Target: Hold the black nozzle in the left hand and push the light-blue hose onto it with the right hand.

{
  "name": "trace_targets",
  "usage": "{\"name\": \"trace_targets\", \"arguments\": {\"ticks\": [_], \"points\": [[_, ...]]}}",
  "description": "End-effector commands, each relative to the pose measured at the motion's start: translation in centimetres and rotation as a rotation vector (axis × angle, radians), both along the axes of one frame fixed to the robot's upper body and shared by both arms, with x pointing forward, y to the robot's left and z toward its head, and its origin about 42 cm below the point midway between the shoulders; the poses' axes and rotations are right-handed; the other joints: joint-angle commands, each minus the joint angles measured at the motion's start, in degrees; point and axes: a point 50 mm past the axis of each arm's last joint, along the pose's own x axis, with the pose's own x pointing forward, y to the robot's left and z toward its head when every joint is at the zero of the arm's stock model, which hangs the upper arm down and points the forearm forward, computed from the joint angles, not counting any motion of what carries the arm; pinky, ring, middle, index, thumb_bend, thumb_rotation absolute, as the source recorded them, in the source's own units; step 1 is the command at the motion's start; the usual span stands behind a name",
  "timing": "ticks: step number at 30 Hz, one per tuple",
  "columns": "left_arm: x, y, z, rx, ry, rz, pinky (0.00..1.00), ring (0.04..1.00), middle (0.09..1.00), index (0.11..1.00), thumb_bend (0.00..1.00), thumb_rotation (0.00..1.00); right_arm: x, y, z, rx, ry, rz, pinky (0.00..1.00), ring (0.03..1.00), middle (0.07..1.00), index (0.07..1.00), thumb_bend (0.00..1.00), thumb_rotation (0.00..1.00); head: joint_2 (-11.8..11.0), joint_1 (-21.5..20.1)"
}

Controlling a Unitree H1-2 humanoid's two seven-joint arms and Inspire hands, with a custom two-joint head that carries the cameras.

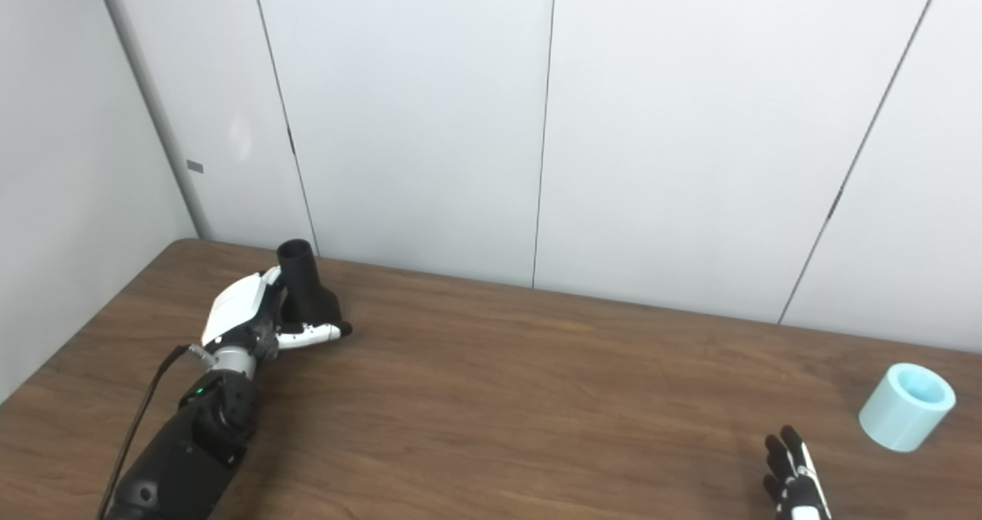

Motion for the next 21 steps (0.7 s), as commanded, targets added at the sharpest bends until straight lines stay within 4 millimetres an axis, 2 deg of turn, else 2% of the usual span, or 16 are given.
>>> {"name": "trace_targets", "arguments": {"ticks": [1,7,12,17,20,21], "points": [[1.6,0.6,3.2,0.036,-0.081,0.015,1.0,1.0,0.955,0.942,0.98,0.51,0.3,0.3,1.1,-0.005,-0.038,0.019,0.99,0.984,0.96,1.0,0.37,1.0,0.1,0.0],[2.3,0.6,3.4,0.047,-0.058,0.049,1.0,0.995,0.958,0.945,0.95,0.52,0.4,0.3,0.9,-0.004,-0.036,0.015,1.0,0.973,0.95,1.0,0.36,1.0,0.2,-0.1],[2.7,0.7,3.3,0.038,-0.065,0.054,1.0,0.975,0.945,0.935,0.92,0.46,0.3,0.2,0.9,-0.014,-0.033,0.013,1.0,0.977,0.945,1.0,0.38,1.0,0.4,-0.2],[2.8,0.7,3.4,0.026,-0.073,0.027,0.9,0.926,0.908,0.903,0.93,0.43,0.3,0.1,0.9,-0.026,-0.031,0.008,0.99,0.966,0.926,0.998,0.41,1.0,0.8,-0.4],[2.8,0.5,3.6,0.018,-0.075,-0.006,0.79,0.857,0.827,0.867,0.93,0.42,0.3,0.0,1.0,-0.028,-0.033,0.013,0.99,0.965,0.919,1.0,0.42,1.0,1.1,-0.5],[2.7,0.4,3.7,0.026,-0.069,-0.015,0.78,0.847,0.814,0.86,0.92,0.42,0.3,0.0,1.0,-0.023,-0.034,0.014,1.0,0.965,0.918,1.0,0.42,1.0,1.2,-0.4]]}}
